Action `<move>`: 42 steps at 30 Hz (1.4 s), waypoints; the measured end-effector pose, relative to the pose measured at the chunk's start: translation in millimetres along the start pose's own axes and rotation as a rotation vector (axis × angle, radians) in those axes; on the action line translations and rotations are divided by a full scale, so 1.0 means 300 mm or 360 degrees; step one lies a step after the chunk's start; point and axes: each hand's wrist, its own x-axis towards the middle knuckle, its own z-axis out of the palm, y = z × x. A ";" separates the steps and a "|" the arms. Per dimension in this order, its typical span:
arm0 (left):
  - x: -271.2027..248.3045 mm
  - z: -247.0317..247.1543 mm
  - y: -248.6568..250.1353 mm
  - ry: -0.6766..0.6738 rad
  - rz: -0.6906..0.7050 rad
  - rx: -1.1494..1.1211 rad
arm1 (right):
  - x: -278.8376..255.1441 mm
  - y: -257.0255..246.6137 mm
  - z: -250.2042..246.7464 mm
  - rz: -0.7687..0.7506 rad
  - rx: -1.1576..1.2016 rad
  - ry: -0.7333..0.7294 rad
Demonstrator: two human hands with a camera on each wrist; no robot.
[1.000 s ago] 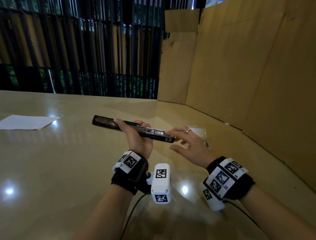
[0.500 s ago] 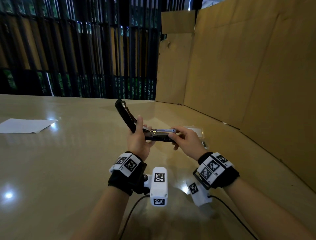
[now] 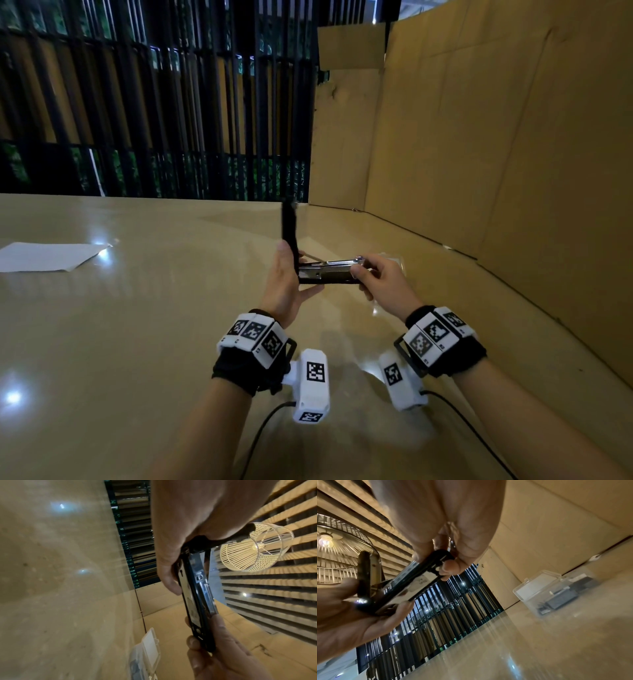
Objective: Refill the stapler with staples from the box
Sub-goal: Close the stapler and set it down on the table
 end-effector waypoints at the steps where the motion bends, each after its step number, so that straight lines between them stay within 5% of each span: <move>1: 0.001 0.001 -0.003 0.0000 0.0025 0.0007 | -0.002 -0.002 -0.002 -0.0003 -0.0002 -0.0003; 12: -0.006 0.015 -0.019 -0.0013 0.0181 0.0297 | -0.015 -0.022 -0.004 -0.0041 0.0196 0.0122; 18: 0.001 0.010 -0.013 0.0072 0.0179 0.0277 | -0.041 -0.041 -0.026 -0.0120 0.0081 -0.0102; 30: 0.003 0.007 -0.016 0.0098 0.0211 0.0228 | -0.051 -0.050 -0.035 -0.0099 -0.0017 -0.0121; 42: 0.015 -0.009 -0.037 0.0024 -0.0049 0.0199 | -0.022 -0.081 -0.036 -0.0155 -0.0390 -0.0333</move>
